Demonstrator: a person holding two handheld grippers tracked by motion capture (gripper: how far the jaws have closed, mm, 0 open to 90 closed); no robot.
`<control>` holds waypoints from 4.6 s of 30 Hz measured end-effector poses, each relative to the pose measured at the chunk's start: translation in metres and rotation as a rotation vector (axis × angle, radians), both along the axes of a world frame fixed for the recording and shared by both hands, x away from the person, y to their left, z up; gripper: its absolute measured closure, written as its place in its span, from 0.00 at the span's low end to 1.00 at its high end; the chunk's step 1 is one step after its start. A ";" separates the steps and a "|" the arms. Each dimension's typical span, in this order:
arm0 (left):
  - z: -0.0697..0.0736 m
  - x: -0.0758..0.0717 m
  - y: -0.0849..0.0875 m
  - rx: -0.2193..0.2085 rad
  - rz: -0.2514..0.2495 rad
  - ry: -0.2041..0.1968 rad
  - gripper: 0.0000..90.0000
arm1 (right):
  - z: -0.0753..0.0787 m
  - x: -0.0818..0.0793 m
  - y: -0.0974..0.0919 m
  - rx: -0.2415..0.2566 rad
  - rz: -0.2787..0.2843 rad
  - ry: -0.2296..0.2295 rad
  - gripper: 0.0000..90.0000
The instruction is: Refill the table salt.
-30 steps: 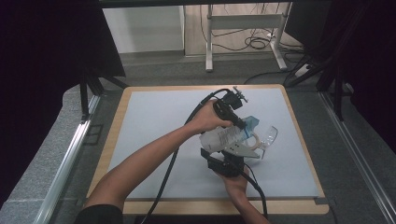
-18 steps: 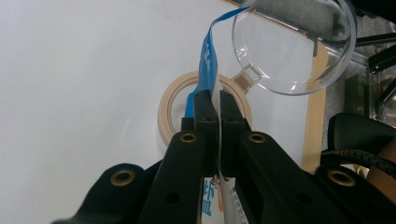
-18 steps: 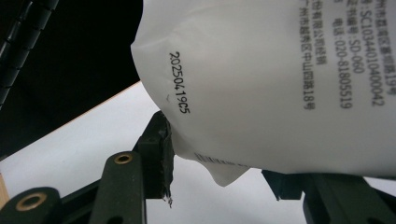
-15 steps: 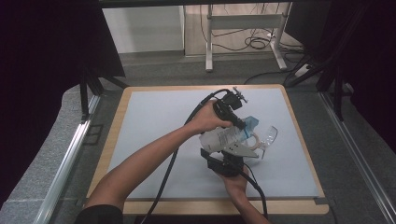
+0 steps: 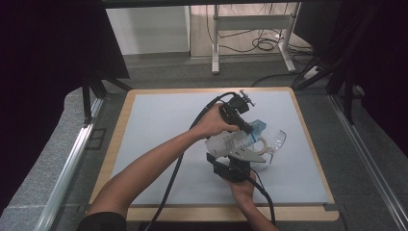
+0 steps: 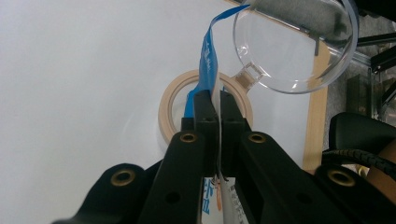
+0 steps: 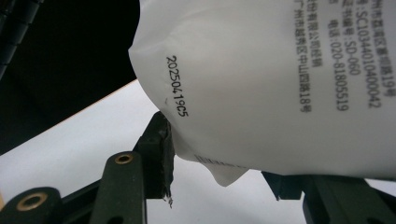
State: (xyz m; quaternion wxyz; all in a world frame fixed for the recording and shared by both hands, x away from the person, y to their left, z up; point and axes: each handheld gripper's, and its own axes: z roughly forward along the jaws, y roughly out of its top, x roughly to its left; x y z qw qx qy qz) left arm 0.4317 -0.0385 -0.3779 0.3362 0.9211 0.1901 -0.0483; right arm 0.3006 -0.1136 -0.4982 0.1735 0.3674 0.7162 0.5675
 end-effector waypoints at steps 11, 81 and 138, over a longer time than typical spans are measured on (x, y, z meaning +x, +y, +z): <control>0.002 0.002 -0.001 0.022 -0.014 -0.001 1.00 | -0.001 0.003 0.002 -0.029 -0.013 -0.012 0.56; 0.008 0.003 -0.011 0.075 -0.012 0.011 1.00 | 0.008 0.008 0.005 0.009 -0.016 0.001 0.56; 0.009 0.005 -0.013 0.093 -0.011 0.010 1.00 | 0.011 0.013 0.008 0.034 -0.017 -0.004 0.57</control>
